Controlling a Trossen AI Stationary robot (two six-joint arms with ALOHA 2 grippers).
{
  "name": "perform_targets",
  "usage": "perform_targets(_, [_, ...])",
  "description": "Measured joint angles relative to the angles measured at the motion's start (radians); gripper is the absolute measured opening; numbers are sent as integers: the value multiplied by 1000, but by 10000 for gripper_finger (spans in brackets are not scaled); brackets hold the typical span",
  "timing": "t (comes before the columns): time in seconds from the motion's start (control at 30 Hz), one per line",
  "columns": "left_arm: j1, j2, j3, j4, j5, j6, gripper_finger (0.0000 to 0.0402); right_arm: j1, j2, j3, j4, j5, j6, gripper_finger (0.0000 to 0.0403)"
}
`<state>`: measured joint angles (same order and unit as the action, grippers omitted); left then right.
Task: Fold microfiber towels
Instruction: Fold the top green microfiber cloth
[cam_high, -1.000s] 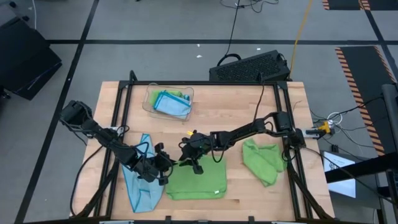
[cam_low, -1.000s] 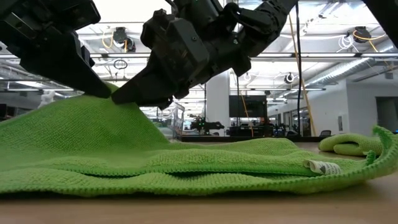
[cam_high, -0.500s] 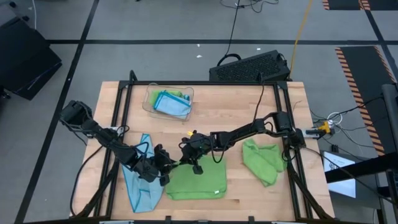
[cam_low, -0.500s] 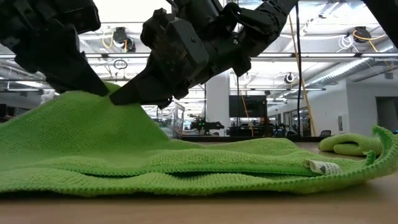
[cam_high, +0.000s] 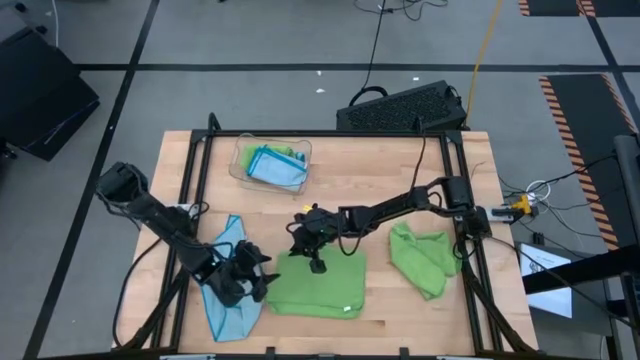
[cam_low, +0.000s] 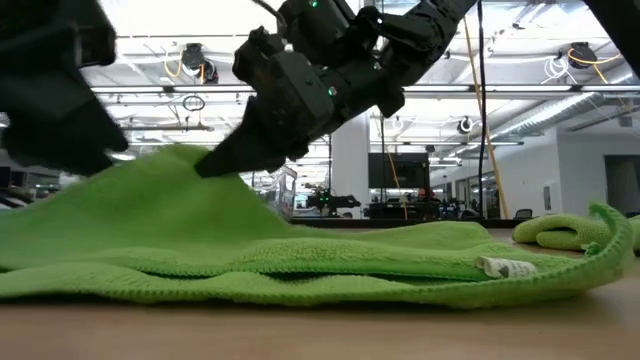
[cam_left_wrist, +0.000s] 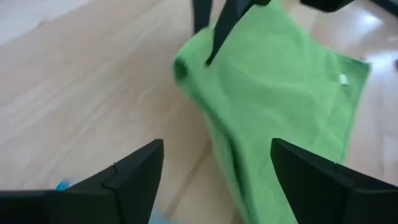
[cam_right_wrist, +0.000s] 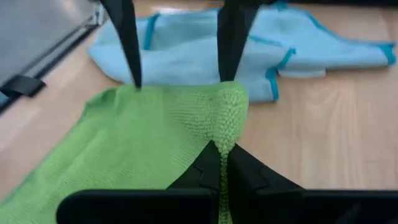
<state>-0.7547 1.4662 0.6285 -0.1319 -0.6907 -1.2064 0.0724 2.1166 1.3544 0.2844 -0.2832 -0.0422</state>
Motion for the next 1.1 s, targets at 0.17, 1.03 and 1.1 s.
perform_targets(0.17, [-48, 0, 0, -114, -23, -191, 301, -11, -8, 0, -28, 1, -8, 2])
perform_targets(1.03, [-13, 0, 0, -185, 28, -493, 301, -71, -61, 0, -203, 53, -34, 2])
perform_targets(1.1, [-5, 0, 0, -178, 34, -474, 301, -72, -74, 0, -239, 61, -35, 2])
